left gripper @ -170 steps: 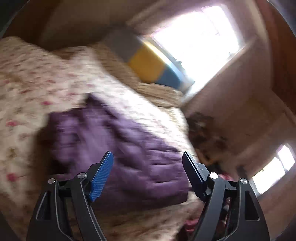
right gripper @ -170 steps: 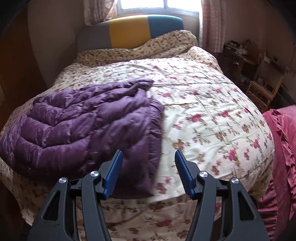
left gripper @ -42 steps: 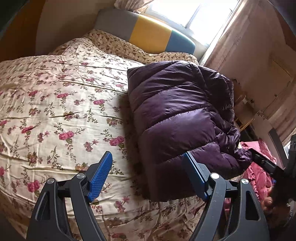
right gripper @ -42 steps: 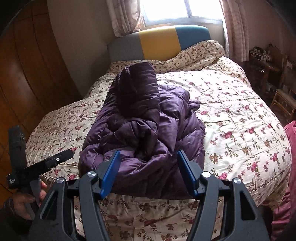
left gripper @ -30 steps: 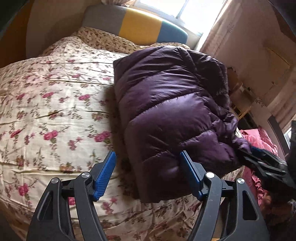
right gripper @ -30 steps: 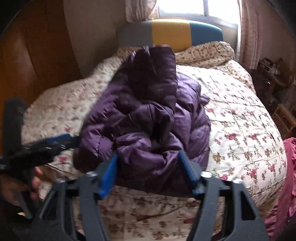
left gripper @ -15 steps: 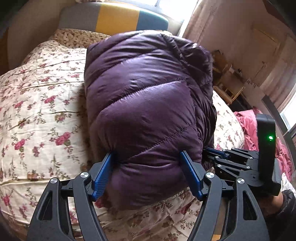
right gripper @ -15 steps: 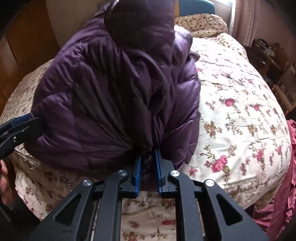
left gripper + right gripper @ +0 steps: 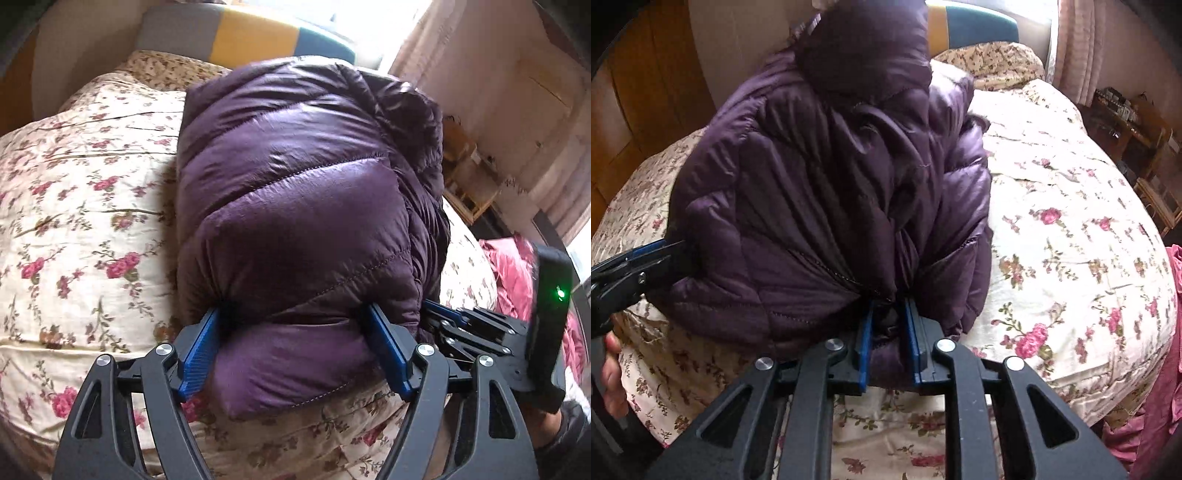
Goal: Fold large clothes
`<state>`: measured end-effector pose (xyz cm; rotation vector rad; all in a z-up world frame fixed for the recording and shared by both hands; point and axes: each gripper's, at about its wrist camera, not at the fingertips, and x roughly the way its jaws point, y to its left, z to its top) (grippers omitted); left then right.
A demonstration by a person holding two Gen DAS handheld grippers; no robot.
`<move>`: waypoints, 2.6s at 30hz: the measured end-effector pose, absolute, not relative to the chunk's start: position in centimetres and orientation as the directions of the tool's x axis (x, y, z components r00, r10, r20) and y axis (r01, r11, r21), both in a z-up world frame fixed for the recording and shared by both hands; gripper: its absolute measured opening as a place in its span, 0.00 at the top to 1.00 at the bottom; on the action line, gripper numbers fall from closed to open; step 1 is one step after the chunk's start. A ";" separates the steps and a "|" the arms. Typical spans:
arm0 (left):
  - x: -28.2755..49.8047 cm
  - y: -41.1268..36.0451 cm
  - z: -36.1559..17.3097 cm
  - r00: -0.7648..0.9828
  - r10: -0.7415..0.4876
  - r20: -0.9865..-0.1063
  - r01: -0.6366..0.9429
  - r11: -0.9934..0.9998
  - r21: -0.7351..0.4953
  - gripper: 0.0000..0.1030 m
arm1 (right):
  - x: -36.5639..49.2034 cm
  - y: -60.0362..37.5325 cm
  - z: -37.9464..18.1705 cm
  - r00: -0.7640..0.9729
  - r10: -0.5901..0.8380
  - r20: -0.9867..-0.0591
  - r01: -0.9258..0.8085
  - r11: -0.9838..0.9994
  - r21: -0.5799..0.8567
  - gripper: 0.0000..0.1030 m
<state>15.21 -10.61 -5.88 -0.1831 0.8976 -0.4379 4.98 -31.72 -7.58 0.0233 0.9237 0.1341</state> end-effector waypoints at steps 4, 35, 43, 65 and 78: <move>15.0 -9.9 -5.0 0.554 -0.443 -0.704 0.273 0.896 -0.349 0.26 | 3.6 -32.0 -5.9 0.630 0.107 -0.769 -0.100 0.993 0.056 0.56; 19.4 -9.2 -1.9 0.617 -0.408 -0.673 0.250 0.912 -0.324 0.26 | 12.6 -29.2 0.1 0.705 0.029 -0.709 -0.110 0.992 -0.068 0.41; 20.4 -10.6 -3.5 0.586 -0.421 -0.692 0.295 0.907 -0.301 0.26 | 14.0 -32.3 -4.6 0.627 -0.014 -0.779 -0.026 0.999 -0.039 0.28; 23.7 -8.0 -8.1 0.415 -0.659 -0.627 0.359 0.752 -0.552 0.29 | 15.1 -36.8 -9.3 0.540 0.418 -0.731 -0.100 0.894 0.437 0.65; 21.5 7.6 -3.4 0.617 -0.510 -0.599 0.220 0.843 -0.491 0.30 | 18.4 -19.8 -5.8 0.444 0.604 -0.662 -0.398 0.795 0.458 0.70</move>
